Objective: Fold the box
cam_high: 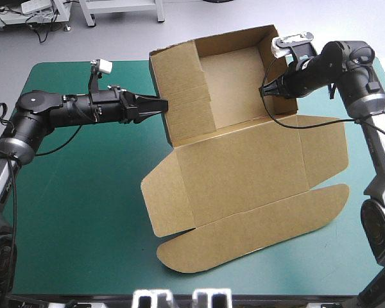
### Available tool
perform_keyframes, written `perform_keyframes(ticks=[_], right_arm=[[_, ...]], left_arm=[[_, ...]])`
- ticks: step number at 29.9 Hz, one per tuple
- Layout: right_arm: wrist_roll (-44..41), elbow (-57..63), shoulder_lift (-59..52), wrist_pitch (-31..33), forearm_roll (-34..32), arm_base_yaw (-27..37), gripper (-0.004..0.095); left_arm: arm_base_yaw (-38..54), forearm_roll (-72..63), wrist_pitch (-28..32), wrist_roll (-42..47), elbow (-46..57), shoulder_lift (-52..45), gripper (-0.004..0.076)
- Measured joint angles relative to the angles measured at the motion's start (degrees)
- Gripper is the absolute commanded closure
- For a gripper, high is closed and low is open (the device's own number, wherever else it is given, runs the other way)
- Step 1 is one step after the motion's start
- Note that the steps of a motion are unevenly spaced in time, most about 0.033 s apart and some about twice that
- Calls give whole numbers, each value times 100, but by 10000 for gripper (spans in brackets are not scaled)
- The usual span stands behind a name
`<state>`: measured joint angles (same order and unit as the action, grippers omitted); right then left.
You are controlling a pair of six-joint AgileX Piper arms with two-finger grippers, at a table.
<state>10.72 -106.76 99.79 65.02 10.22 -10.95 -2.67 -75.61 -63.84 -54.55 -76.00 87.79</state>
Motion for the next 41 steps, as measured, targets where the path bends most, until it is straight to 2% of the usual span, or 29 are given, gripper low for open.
perform_keyframes(ticks=[7,11,14,20,22,25,26,31,35,41], right_arm=[[-201,0,11,-77,-500,-222,926],[-414,0,11,-106,-726,-416,926],[-472,5,24,-98,-750,-534,927],[-438,5,182,-24,-321,-576,926],[-391,5,251,42,-180,-570,927],[-367,11,338,118,-73,-547,926],[-367,11,351,135,-59,-544,927],[-466,11,355,368,-90,-544,927],[-542,11,355,639,-196,-575,926],[-603,11,376,650,-265,-627,926]], left_arm=[[-829,1435,1491,1263,-63,-53,255],[-1351,2708,2498,2641,-74,-58,285],[-1542,3596,2793,3509,-74,-58,318],[-1583,4449,2932,4627,-74,-71,391],[-1578,4522,2988,4787,-74,-78,484],[-1562,4625,3012,4847,-74,-80,689],[-1556,4651,3012,4852,-74,-80,736],[-1542,4729,2844,4708,-74,-56,733],[-1542,4837,2470,4695,-74,-50,733],[-1542,5180,2045,4718,-86,183,733]])
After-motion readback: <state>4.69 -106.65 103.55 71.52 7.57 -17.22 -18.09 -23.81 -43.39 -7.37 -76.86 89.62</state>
